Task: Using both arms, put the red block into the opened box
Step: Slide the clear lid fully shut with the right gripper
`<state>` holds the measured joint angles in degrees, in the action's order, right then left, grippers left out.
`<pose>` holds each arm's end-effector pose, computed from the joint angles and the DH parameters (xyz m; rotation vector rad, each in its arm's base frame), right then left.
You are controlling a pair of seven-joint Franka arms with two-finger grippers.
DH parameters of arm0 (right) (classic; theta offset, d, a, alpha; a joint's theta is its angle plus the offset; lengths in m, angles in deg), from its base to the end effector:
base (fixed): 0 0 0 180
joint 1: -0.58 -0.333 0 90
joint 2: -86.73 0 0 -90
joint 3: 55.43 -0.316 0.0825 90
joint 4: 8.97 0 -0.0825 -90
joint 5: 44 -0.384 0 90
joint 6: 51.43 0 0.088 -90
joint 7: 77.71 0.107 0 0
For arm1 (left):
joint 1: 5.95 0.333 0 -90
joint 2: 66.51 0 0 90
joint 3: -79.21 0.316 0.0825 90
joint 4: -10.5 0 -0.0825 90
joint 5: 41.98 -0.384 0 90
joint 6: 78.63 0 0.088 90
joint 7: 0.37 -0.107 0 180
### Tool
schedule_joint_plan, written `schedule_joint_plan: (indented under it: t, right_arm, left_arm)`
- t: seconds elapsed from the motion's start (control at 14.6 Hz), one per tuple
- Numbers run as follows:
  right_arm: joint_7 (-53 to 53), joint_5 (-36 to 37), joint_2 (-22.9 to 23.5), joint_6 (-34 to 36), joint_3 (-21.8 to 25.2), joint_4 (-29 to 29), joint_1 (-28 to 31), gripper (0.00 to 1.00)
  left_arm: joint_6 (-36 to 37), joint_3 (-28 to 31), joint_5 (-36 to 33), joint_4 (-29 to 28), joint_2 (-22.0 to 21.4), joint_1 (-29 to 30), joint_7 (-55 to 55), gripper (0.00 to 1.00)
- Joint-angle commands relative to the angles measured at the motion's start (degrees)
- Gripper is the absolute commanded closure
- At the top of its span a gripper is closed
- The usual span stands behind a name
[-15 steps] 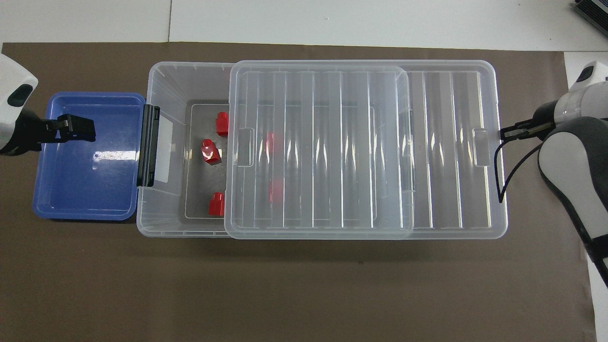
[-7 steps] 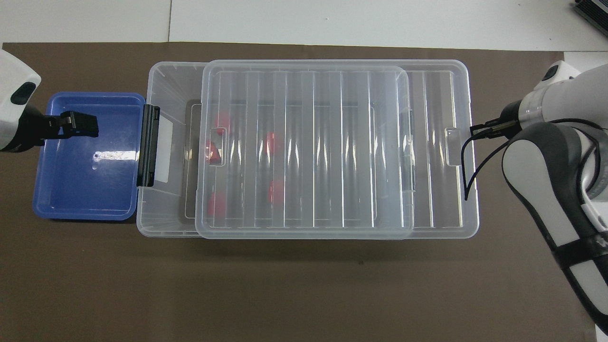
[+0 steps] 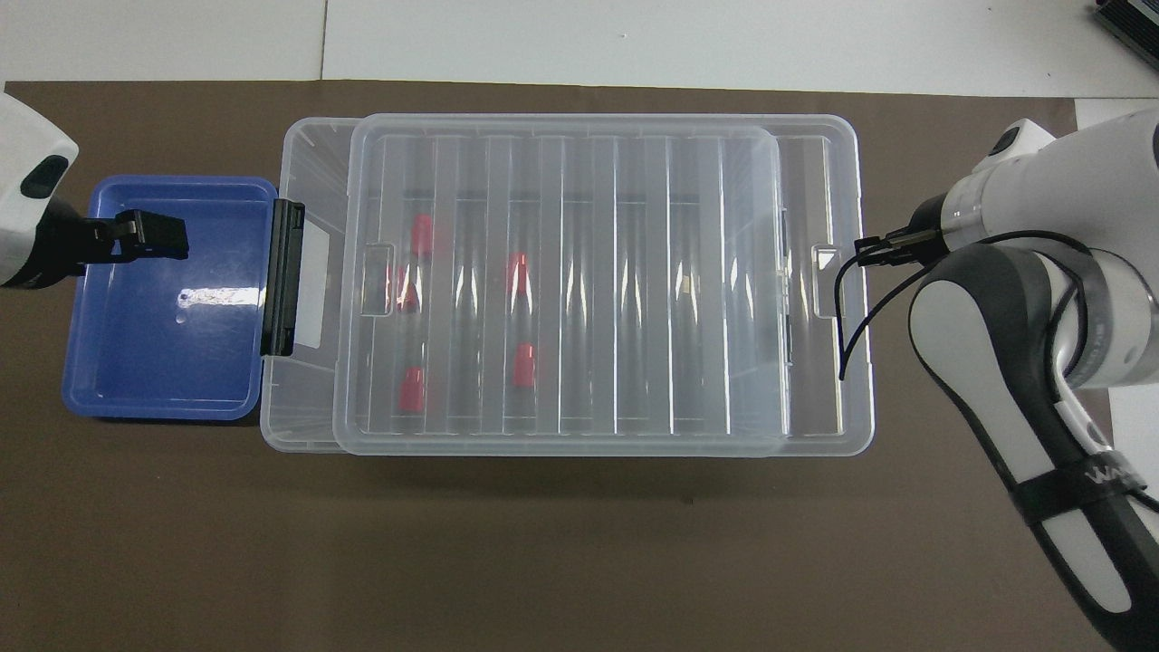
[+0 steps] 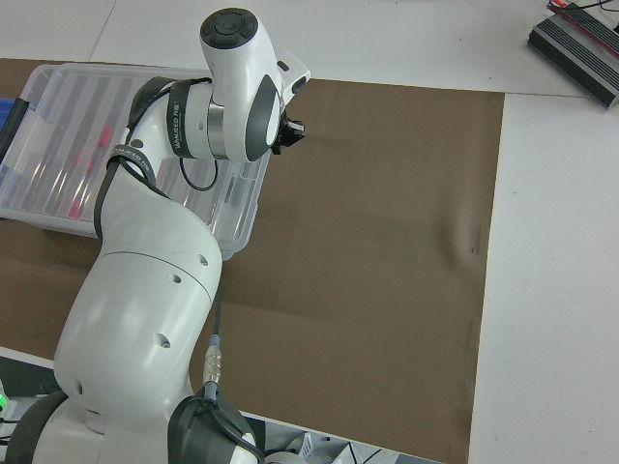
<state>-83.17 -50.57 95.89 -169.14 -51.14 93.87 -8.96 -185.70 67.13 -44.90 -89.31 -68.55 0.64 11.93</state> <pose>0.6136 0.0648 0.4673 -3.0382 -0.2133 -0.1531 0.5648 -0.0522 0.5899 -3.0945 -0.1663 -0.2615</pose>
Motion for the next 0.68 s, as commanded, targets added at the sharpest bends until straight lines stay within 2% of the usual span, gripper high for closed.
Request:
schedule_joint_plan:
  t: [0.0,0.62]
  right_arm:
    - [2.5,-1.4,0.4,-1.4,-0.1,0.4,-1.3,1.00]
    - [5.5,-4.3,0.3,-1.9,-0.1,0.8,-3.6,1.00]
  left_arm:
    - [-1.4,0.6,1.0,-1.5,-1.0,-0.4,-1.0,0.00]
    - [-1.4,1.6,1.1,-1.5,-1.0,-2.4,-1.0,0.00]
